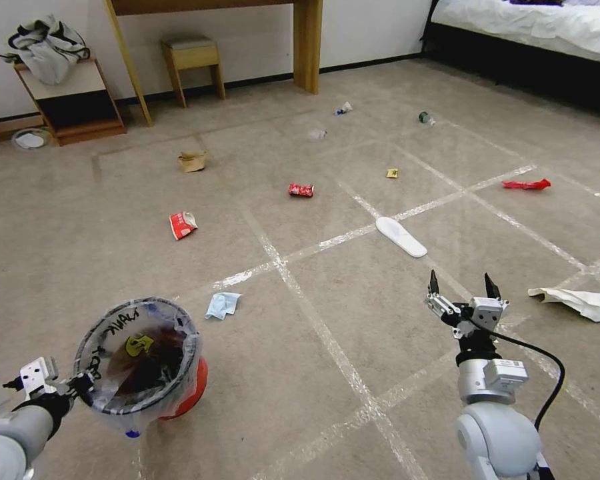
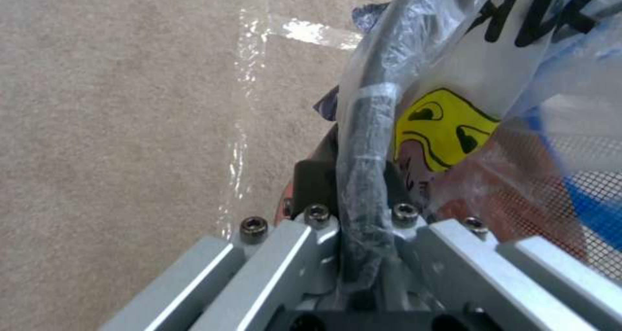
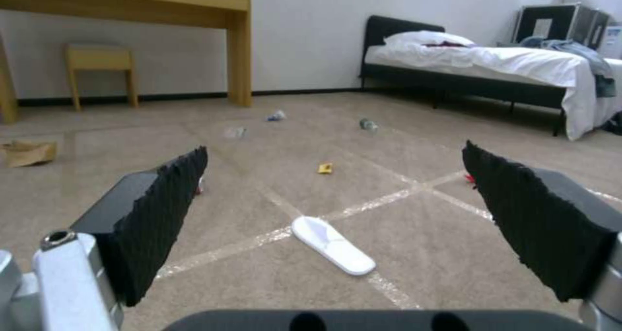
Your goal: Pick up the trash bin and place the garbage on the floor into it.
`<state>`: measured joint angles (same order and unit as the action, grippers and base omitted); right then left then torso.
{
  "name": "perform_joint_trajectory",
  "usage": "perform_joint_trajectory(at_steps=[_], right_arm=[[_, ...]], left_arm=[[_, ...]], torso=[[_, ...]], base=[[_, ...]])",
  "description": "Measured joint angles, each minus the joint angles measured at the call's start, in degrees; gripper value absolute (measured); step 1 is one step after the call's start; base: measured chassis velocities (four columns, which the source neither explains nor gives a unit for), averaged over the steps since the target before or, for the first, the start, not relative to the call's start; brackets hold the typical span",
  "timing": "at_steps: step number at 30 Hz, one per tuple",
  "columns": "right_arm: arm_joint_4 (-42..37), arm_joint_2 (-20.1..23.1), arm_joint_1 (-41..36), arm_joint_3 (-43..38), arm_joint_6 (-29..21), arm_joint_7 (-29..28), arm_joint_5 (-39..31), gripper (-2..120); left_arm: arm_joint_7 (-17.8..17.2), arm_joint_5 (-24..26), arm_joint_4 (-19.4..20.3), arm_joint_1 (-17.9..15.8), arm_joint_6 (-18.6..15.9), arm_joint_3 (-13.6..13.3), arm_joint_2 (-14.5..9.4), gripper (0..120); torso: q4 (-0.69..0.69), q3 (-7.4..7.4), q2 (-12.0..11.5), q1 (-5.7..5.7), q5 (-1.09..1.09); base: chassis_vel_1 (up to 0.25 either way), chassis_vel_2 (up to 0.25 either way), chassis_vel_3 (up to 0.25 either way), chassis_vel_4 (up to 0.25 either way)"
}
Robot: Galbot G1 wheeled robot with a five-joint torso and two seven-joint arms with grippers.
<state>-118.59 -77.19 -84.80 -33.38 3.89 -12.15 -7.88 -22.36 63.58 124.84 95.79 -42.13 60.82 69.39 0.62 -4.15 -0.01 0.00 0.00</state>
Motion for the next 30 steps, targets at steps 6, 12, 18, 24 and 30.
perform_joint_trajectory(at_steps=[6,12,18,24,30], right_arm=[[0.00,0.02,-0.03,-0.07,0.03,-0.01,0.00,100],[0.00,-0.09,0.00,-0.02,0.04,-0.01,0.02,100],[0.00,-0.09,-0.16,-0.07,0.23,-0.04,0.05,100],[0.00,-0.11,-0.34,-0.16,0.39,-0.07,0.09,100],[-0.06,-0.10,-0.36,-0.19,0.44,-0.07,0.10,100]], left_arm=[[0.00,0.04,0.15,0.22,-0.01,0.37,0.08,1],[0.09,0.00,0.12,0.41,-0.01,0.63,0.25,1],[0.14,-0.05,0.06,0.45,-0.01,0.63,0.39,1],[0.14,-0.14,0.04,0.48,-0.01,0.63,0.42,1],[0.25,-0.23,-0.01,0.84,-0.01,0.91,0.57,1]], torso=[[0.00,0.00,0.00,0.00,0.00],[-0.01,0.00,0.00,0.00,0.00],[0.00,0.00,0.01,0.00,0.00],[0.00,0.00,0.01,0.00,0.00],[0.00,0.00,0.01,0.00,0.00]], base=[[0.012,0.017,0.031,0.014],[0.056,0.047,0.052,0.053],[0.052,0.051,0.048,0.047],[0.026,0.026,0.021,0.024],[0.033,0.032,0.030,0.031]])
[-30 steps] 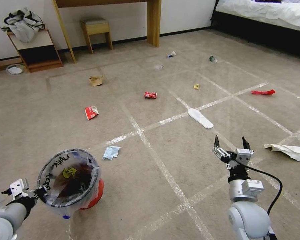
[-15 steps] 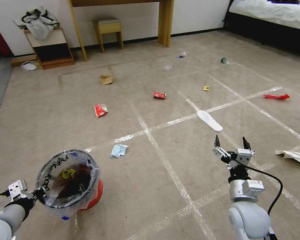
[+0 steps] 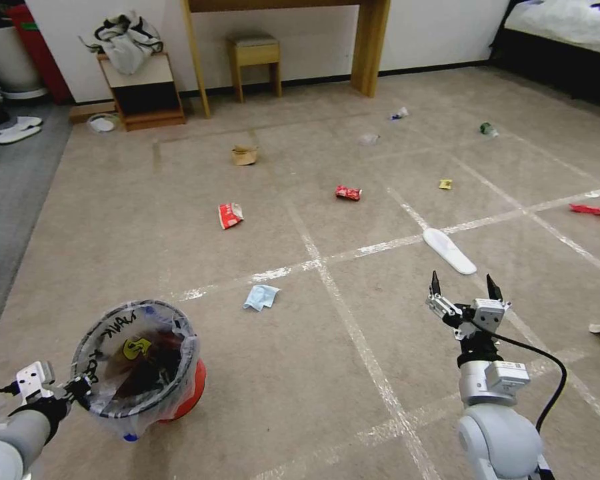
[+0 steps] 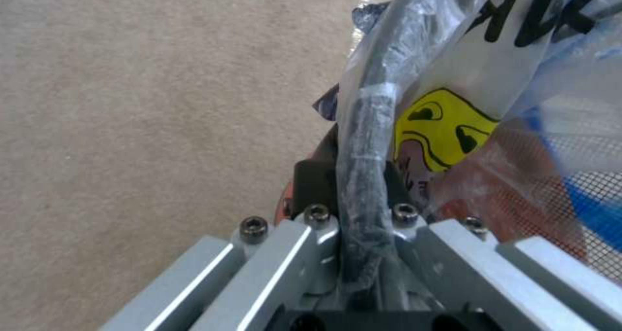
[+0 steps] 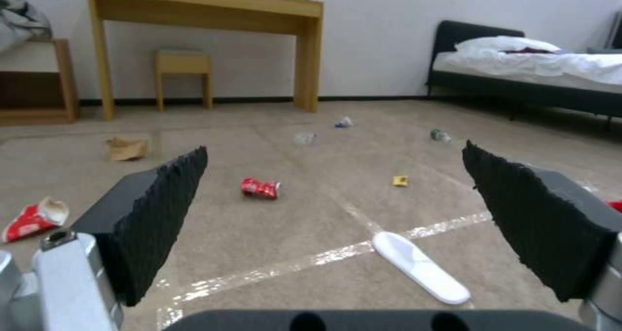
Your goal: Pick up the trash bin and place the garbage on the floor into it.
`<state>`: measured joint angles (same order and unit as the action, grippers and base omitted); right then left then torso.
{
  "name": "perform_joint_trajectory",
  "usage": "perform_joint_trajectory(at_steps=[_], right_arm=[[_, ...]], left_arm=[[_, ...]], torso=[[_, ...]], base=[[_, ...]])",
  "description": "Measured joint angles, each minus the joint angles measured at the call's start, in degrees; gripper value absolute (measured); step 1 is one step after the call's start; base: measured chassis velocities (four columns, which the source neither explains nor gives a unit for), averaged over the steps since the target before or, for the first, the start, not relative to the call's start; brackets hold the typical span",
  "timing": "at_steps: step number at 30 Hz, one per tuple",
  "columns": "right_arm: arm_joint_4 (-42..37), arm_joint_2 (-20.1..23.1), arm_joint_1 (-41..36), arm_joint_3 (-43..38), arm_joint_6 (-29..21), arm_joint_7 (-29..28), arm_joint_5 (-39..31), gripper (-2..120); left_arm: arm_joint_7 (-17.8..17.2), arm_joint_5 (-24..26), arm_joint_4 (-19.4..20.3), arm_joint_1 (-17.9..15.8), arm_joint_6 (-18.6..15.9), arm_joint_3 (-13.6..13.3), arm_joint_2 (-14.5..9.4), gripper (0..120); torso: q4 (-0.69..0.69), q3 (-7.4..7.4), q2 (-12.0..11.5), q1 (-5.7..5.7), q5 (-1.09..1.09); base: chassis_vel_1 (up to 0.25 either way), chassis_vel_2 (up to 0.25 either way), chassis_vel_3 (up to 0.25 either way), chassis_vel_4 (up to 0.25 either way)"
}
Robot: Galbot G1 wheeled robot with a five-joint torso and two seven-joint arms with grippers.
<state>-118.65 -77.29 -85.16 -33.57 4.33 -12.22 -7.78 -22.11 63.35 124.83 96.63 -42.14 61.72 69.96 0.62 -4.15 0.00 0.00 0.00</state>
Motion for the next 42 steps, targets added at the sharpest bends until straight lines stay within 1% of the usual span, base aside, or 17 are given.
perform_joint_trajectory(at_steps=[12,18,20,36,42], right_arm=[[-0.22,0.07,-0.22,-0.18,0.40,-0.10,0.05,100],[-0.24,0.09,-0.46,-0.27,1.06,-0.15,0.14,100],[-0.37,0.11,-0.47,-0.28,1.38,-0.18,0.12,100],[-0.16,0.15,-0.61,-0.24,1.91,0.16,0.63,100],[0.07,-0.06,-0.78,-0.24,1.91,0.19,0.93,100]], left_arm=[[0.14,-0.46,0.01,0.11,0.00,0.08,0.26,1],[0.61,-1.72,0.01,0.24,0.00,-0.31,0.54,1],[0.76,-2.03,0.13,0.42,0.00,-0.31,0.55,1],[0.78,-2.14,0.17,0.55,0.00,-0.27,0.72,1],[0.95,-2.33,-0.19,-0.33,-0.01,-1.17,1.07,1]], torso=[[0.00,0.00,0.00,0.00,0.00],[-0.01,0.00,0.00,0.00,0.00],[0.02,0.00,0.00,0.00,0.00],[0.00,0.00,0.00,0.01,0.00],[0.00,0.00,0.00,0.00,0.00]], base=[[0.040,0.040,0.046,0.048],[0.000,0.000,0.000,0.000],[0.000,0.000,0.000,0.000],[0.000,0.000,0.000,0.000],[0.000,0.000,0.000,0.000]])
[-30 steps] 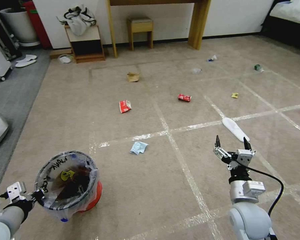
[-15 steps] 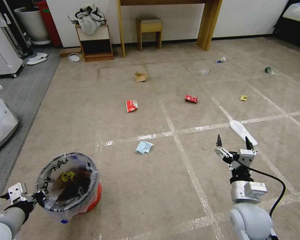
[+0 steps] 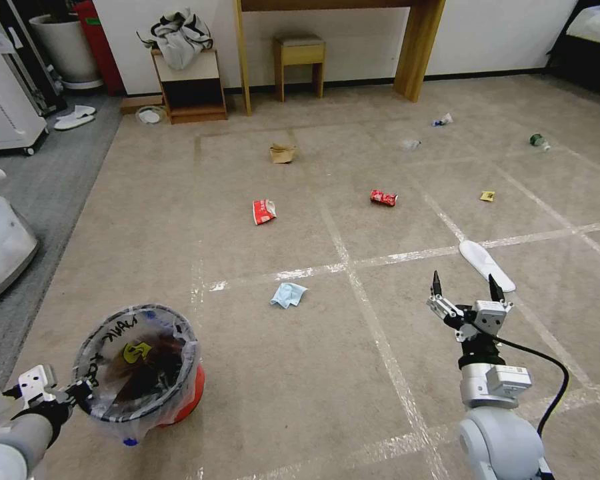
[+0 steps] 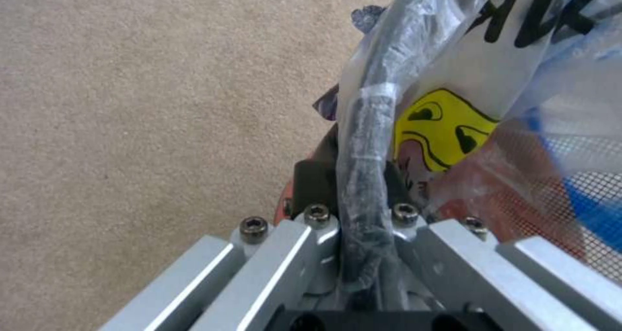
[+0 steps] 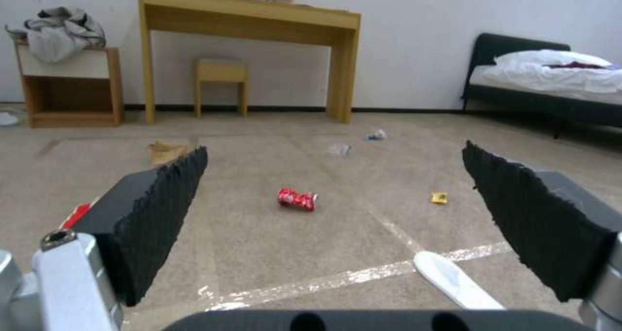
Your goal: Pick up the trash bin and place the garbage on the floor into it.
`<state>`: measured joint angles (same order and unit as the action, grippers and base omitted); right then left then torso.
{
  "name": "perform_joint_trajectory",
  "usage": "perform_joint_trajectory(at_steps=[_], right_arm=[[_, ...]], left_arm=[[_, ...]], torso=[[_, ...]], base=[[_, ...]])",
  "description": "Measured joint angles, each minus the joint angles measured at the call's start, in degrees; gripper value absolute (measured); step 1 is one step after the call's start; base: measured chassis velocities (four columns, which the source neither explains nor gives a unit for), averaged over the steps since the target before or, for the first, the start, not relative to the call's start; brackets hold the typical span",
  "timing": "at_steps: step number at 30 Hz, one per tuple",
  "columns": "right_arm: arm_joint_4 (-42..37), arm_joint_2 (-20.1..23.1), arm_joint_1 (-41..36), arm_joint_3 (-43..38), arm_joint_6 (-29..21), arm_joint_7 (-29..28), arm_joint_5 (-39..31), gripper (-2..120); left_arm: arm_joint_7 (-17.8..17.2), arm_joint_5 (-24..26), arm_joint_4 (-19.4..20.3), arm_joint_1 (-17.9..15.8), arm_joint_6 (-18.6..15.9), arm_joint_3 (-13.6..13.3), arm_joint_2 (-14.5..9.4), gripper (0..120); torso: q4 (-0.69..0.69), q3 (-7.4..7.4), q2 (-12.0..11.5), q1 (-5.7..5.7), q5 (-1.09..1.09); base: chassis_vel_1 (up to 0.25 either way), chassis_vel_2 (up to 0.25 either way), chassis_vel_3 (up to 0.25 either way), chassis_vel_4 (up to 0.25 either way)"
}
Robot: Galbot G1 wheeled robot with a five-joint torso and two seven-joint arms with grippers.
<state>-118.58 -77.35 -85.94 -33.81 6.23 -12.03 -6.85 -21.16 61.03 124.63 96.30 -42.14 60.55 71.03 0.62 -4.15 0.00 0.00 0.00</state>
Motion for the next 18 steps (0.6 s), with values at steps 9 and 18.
perform_joint_trajectory(at_steps=[9,18], right_arm=[[0.07,0.17,0.21,-0.41,-0.05,0.65,-0.08,100],[1.17,-0.08,0.77,-0.07,0.39,1.95,0.03,100]], left_arm=[[0.03,-0.06,0.00,-0.12,0.00,-0.01,0.41,1],[0.16,0.37,0.10,0.14,0.00,1.40,-0.04,1]], torso=[[0.00,0.00,0.00,0.00,0.00],[0.00,0.00,0.00,0.00,0.00]], base=[[0.000,0.000,0.000,0.000],[0.000,0.000,0.000,0.000]])
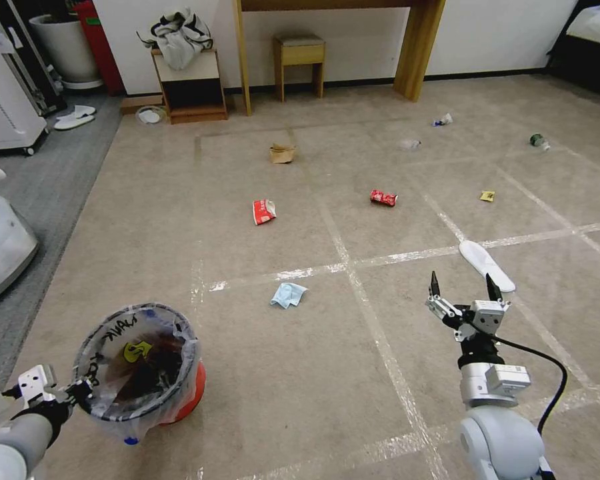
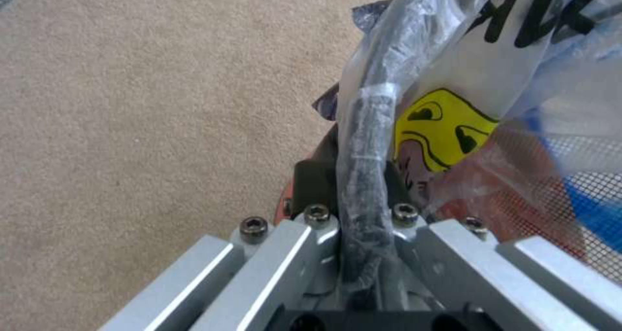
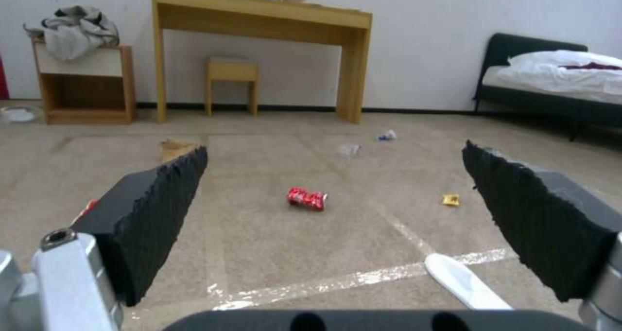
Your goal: Pick up the trash bin and place the garbage on the floor into it.
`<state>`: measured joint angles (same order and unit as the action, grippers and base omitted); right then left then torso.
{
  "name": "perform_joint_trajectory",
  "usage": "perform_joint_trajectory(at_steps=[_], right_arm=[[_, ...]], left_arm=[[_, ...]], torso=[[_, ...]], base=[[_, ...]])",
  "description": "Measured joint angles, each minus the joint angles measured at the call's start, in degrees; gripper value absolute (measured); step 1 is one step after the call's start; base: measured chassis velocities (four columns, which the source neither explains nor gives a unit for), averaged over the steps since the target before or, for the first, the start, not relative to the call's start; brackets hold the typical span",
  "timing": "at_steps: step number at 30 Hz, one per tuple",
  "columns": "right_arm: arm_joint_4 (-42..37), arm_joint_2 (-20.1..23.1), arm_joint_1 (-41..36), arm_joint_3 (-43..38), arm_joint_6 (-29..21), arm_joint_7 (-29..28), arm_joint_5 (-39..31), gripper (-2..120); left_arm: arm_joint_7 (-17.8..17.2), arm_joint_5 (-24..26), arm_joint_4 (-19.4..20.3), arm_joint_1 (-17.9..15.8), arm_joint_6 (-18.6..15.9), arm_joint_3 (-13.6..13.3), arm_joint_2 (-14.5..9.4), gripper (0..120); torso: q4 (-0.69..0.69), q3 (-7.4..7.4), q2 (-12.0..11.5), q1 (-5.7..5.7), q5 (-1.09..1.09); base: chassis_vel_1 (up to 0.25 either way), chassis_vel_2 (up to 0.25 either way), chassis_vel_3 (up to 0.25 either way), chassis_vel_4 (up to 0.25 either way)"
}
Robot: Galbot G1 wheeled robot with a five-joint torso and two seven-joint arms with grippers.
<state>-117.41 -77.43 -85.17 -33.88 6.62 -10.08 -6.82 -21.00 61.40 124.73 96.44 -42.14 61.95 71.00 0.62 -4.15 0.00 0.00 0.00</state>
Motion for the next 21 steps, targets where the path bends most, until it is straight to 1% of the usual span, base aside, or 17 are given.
perform_joint_trajectory(at_steps=[3,10,14,21], right_arm=[[0.19,0.00,0.13,0.05,0.01,0.01,0.00,100],[0.19,0.16,0.29,-0.09,0.02,-0.01,-0.23,100],[0.20,0.05,0.41,0.08,0.02,-0.01,-0.25,100],[0.58,-0.18,0.67,0.61,-0.17,0.07,-0.07,100]], left_arm=[[0.00,0.01,-0.19,-0.06,0.00,0.05,0.01,1],[-0.09,-0.03,-0.37,-0.46,0.00,-0.33,0.15,1],[-0.11,-0.04,-0.13,-0.22,0.00,-0.17,0.14,1],[0.05,-0.10,-0.19,0.19,0.00,0.39,0.27,1]], torso=[[-0.01,0.00,0.00,0.00,0.00],[0.00,0.00,0.00,0.00,0.00],[-0.01,-0.01,0.00,0.00,0.01],[0.00,0.00,0.00,0.00,0.00]], base=[[-0.024,0.021,0.027,-0.039],[-0.069,0.105,0.087,-0.084],[-0.053,0.096,0.068,-0.071],[-0.061,0.048,0.055,-0.048]])
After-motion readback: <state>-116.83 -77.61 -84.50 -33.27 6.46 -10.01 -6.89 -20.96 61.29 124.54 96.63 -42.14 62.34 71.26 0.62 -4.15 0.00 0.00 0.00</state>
